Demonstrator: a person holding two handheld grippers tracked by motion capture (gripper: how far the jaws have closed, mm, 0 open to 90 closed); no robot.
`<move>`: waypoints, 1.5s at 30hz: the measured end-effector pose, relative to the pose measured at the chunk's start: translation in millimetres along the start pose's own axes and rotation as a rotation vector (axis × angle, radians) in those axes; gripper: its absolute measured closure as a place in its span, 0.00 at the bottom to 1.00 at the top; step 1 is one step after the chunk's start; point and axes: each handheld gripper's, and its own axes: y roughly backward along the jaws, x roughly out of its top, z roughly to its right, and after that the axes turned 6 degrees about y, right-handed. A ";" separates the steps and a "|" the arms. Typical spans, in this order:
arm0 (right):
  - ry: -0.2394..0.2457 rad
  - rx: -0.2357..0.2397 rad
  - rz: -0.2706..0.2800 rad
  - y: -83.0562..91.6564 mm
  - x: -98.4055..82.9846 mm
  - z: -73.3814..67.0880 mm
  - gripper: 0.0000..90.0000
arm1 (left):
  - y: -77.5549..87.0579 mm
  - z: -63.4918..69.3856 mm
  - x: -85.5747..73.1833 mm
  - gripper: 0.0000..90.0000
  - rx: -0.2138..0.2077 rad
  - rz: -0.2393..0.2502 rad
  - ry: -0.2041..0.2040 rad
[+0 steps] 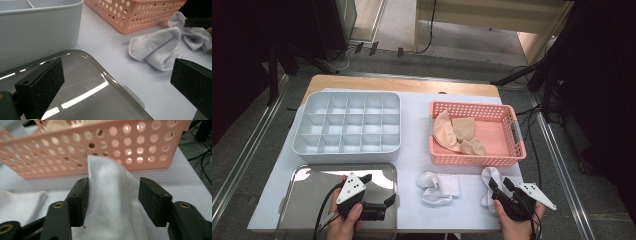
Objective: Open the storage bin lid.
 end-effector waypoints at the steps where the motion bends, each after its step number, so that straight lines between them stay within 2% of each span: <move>1: -0.002 -0.001 0.003 3.6 0.7 -1.4 0.44 | 0.6 -0.3 0.2 0.00 0.000 0.004 0.004; 4: 0.016 -0.005 -0.008 10.6 0.7 -6.1 0.42 | 2.9 -2.1 0.9 0.00 0.004 0.007 0.005; 6: 0.025 -0.005 -0.058 9.7 -2.3 -8.4 0.41 | 4.4 -3.1 1.2 0.00 0.003 0.010 0.006; 9: 0.028 -0.037 -0.167 0.0 -11.2 -10.3 0.45 | 5.8 -3.6 1.1 0.00 0.001 0.014 0.016; 12: 0.085 -0.064 -0.161 0.4 -11.4 -12.5 0.63 | 6.4 -4.0 0.7 0.00 0.001 0.012 0.012; 15: 0.088 -0.042 -0.141 3.5 -10.6 -11.1 0.83 | 5.9 -3.6 0.4 0.00 -0.003 0.010 0.015; 17: 0.062 -0.067 -0.118 5.3 -7.7 -5.7 0.87 | 5.4 -3.5 0.4 0.00 -0.003 0.008 0.016; 19: 0.066 -0.118 -0.097 5.9 -5.2 2.3 0.88 | 4.7 -3.3 0.2 0.00 -0.003 0.006 0.015; 20: 0.062 -0.128 -0.090 5.6 -4.3 7.3 0.88 | 4.5 -3.2 0.2 0.00 -0.002 0.004 0.013; 22: 0.045 -0.123 -0.081 2.8 -4.2 16.1 0.87 | 4.0 -2.2 0.1 0.00 -0.007 0.003 0.014; 23: 0.025 -0.098 -0.082 1.5 -4.7 18.9 0.85 | 3.6 -1.9 0.1 0.00 -0.008 0.004 0.014; 27: -0.035 0.031 -0.064 0.3 -3.9 16.9 0.64 | 0.9 -0.3 -0.3 0.00 -0.019 -0.001 0.017; 28: -0.033 0.042 -0.055 1.0 -3.2 14.7 0.57 | 0.6 0.0 -0.2 0.00 -0.019 -0.006 0.014; 31: 0.001 0.015 -0.021 4.8 0.2 8.1 0.45 | 0.5 1.0 0.1 0.00 -0.023 -0.007 0.011; 34: 0.008 0.004 0.028 11.3 4.3 4.0 0.42 | 1.4 0.9 0.3 0.00 -0.022 -0.007 0.010; 38: 0.016 0.007 0.085 21.2 9.3 -6.7 0.42 | 2.8 -0.2 0.7 0.00 -0.024 -0.002 0.013; 42: 0.025 0.021 0.106 25.2 10.9 -23.2 0.43 | 2.2 -0.3 0.6 0.00 -0.023 -0.005 0.013; 45: 0.059 0.041 0.125 26.7 11.6 -39.6 0.44 | 1.8 0.2 0.6 0.00 -0.026 -0.002 0.014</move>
